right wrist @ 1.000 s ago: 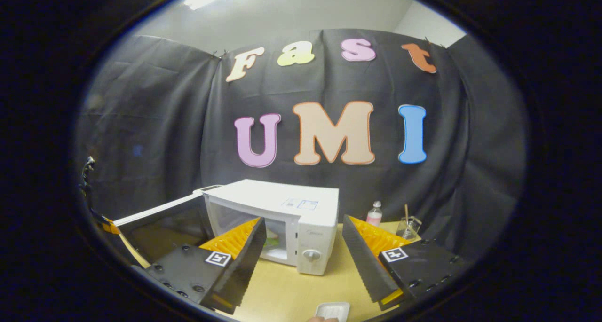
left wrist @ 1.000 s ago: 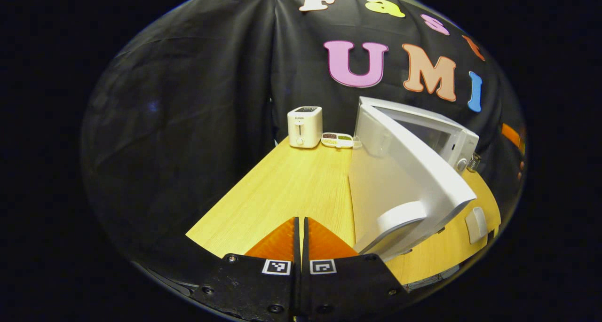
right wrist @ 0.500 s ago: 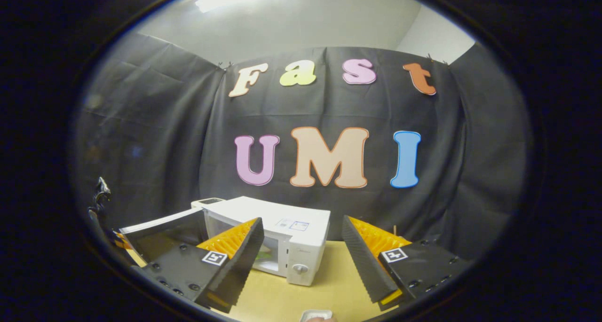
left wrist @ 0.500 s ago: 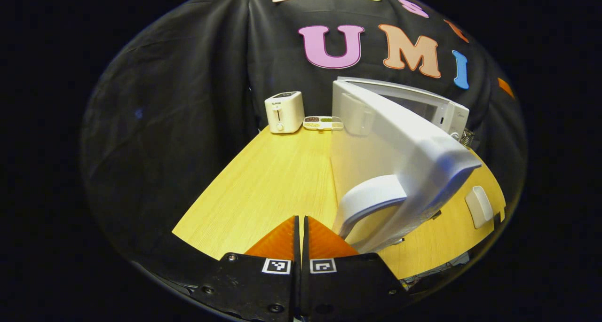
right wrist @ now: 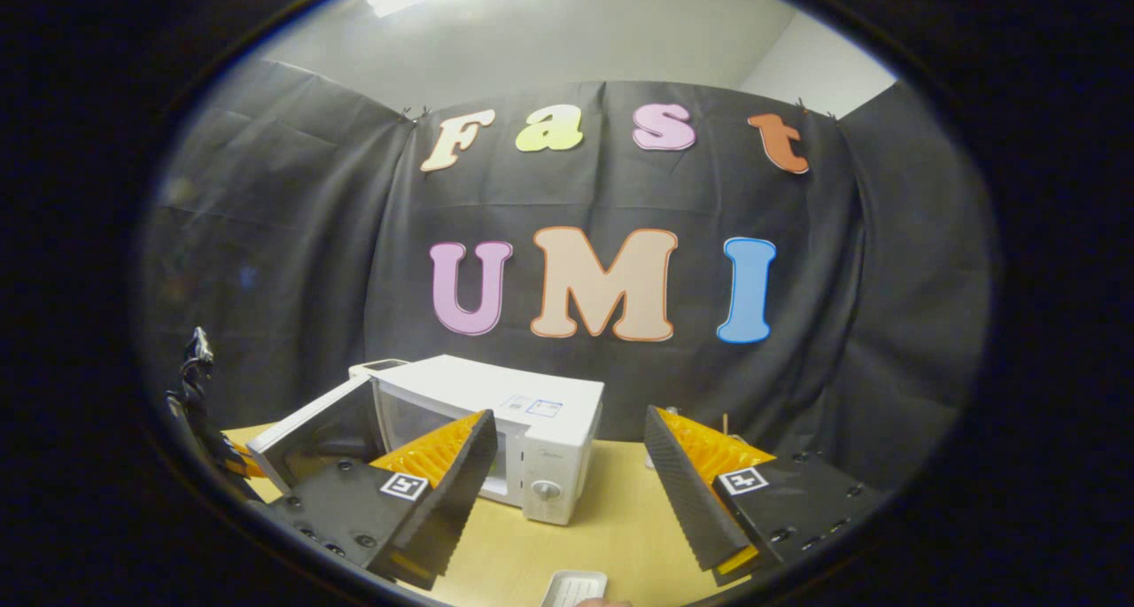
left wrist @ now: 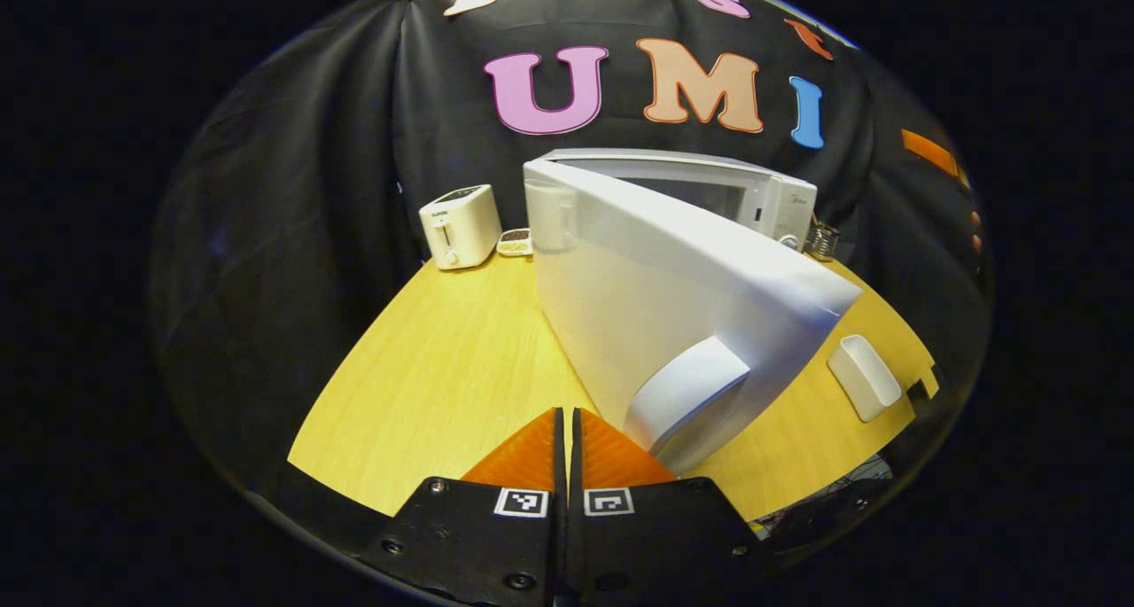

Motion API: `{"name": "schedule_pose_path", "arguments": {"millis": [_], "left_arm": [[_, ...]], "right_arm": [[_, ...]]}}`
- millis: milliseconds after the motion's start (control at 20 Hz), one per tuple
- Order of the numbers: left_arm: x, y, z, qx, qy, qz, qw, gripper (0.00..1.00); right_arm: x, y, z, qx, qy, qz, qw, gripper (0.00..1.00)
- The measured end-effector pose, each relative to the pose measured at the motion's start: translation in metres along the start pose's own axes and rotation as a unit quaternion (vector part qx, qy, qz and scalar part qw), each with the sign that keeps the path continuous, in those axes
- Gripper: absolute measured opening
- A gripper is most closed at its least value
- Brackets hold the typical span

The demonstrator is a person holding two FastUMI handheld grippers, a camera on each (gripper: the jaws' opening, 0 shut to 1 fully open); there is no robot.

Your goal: Open the microwave oven with the left hand, put the food in, and close the microwave oven.

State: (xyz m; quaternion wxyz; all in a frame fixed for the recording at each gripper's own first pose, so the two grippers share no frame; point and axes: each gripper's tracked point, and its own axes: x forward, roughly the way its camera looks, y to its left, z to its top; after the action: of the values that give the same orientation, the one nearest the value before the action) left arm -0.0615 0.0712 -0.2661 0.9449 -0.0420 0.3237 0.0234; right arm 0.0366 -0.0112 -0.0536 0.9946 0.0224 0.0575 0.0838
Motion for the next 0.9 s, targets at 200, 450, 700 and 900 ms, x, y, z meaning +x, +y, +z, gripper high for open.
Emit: {"name": "schedule_pose_path", "arguments": {"millis": [200, 450, 700, 900], "left_arm": [[0.010, -0.029, 0.007, 0.027, -0.003, -0.029, 0.999, 0.01], [0.019, -0.053, 0.024, 0.056, -0.011, -0.057, 0.997, 0.01], [0.032, -0.073, 0.037, 0.067, -0.016, -0.070, 0.995, 0.01], [0.042, -0.091, 0.047, 0.076, -0.019, -0.083, 0.993, 0.01]], "right_arm": [[-0.007, -0.012, 0.002, 0.002, 0.000, -0.016, 1.000, 0.96], [-0.019, -0.024, 0.007, 0.007, 0.000, -0.033, 0.999, 0.96], [-0.029, -0.037, 0.014, 0.011, -0.007, -0.046, 0.999, 0.96], [-0.038, -0.048, 0.011, 0.009, -0.002, -0.058, 0.998, 0.96]]}}
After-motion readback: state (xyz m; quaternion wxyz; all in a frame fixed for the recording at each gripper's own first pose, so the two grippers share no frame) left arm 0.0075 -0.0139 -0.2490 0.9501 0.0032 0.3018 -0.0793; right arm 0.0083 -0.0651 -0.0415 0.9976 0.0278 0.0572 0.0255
